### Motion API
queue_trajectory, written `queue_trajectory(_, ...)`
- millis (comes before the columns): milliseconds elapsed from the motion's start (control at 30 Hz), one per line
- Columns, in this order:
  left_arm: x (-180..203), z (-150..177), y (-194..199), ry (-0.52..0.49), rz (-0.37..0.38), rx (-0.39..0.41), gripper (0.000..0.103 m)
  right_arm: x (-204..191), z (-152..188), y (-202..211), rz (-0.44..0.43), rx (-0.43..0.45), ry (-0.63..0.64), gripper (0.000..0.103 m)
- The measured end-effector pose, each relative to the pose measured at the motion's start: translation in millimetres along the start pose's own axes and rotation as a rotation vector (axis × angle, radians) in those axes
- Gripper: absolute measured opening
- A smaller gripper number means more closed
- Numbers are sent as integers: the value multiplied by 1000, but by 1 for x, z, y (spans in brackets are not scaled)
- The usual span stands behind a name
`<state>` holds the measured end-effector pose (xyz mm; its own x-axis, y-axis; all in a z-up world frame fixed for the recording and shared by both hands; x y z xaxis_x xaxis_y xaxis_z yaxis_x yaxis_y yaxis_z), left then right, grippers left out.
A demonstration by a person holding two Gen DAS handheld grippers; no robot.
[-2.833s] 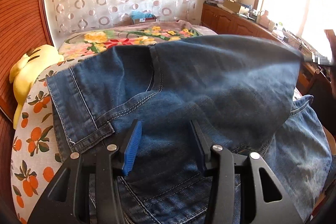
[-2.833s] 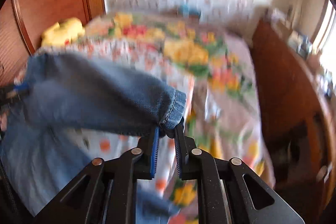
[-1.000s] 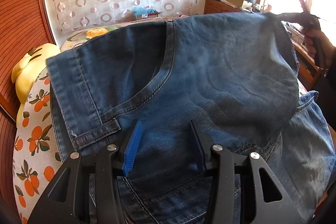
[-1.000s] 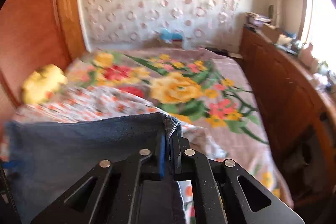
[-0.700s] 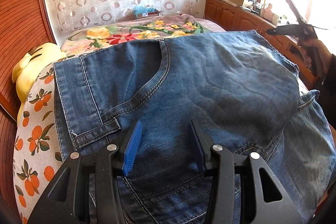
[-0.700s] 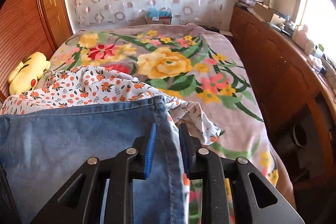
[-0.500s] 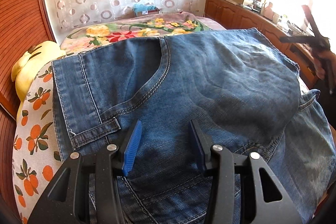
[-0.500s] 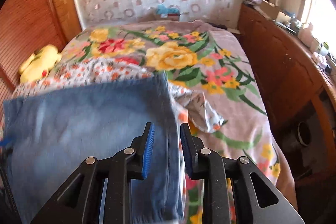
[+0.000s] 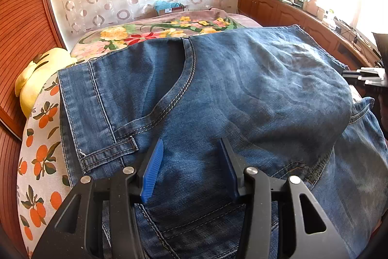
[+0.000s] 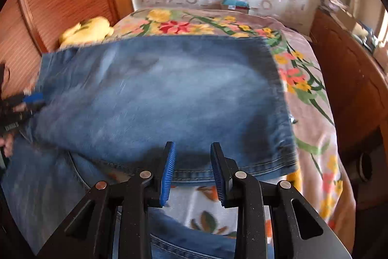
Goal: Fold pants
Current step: 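Move the left gripper back to the waistband near the metal button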
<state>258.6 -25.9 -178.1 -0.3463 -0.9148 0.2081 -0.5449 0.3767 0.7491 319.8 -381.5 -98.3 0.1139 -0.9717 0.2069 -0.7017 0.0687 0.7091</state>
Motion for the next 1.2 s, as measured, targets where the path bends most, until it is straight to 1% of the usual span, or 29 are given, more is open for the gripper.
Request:
queue_trajectory(67,-1,0,0,1,1,0,48,4,6,-10,25,-11,15,31)
queue_trajectory(100,0,0,0,2,2,0,48,10,6,-11,42,7,11,31)
queue_trajectory(133,0,0,0,2,2,0,48,15,11,-11,73,13,6,35)
queue_trajectory(167,-1,0,0,1,2,0,48,19,10,-12,96,11,-7,35)
queue_trajectory(200,-1,0,0,1,1,0,48,27,9,-16,95,5,-35,36)
queue_trajectory(233,-1,0,1,1,1,0,48,34,10,-18,71,2,-65,36)
queue_trajectory(367,0,0,1,2,4,0,48,36,9,-21,102,9,-56,36)
queue_trajectory(467,-3,-1,12,17,22,16,48,30,8,-15,118,17,-75,36)
queue_trajectory(567,-7,0,41,29,15,61,48,20,15,-2,118,44,-90,36)
queue_trajectory(700,-14,15,71,12,-34,68,48,13,27,13,100,57,-89,36)
queue_trajectory(800,-18,29,87,21,-40,87,48,10,35,25,92,77,-88,38)
queue_trajectory(933,-27,52,92,45,-55,65,48,8,48,37,74,95,-107,45)
queue_trajectory(1067,-30,65,86,64,-41,42,47,2,66,49,75,100,-111,47)
queue_trajectory(1200,-27,70,82,81,-13,39,36,-5,80,55,70,99,-120,48)
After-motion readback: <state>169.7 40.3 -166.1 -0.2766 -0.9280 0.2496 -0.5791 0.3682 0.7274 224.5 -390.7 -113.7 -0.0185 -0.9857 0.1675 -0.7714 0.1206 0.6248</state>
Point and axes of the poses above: each gripper's, at about its wrist camera, not at the fingertips, and y roughly against the way its jaws point, x to its right, z to its underside, the point moved 7 cm from there along -y, roughly the way its jaws point, and after that the axes turned 15 degrees about z, right-handed, at the moved point
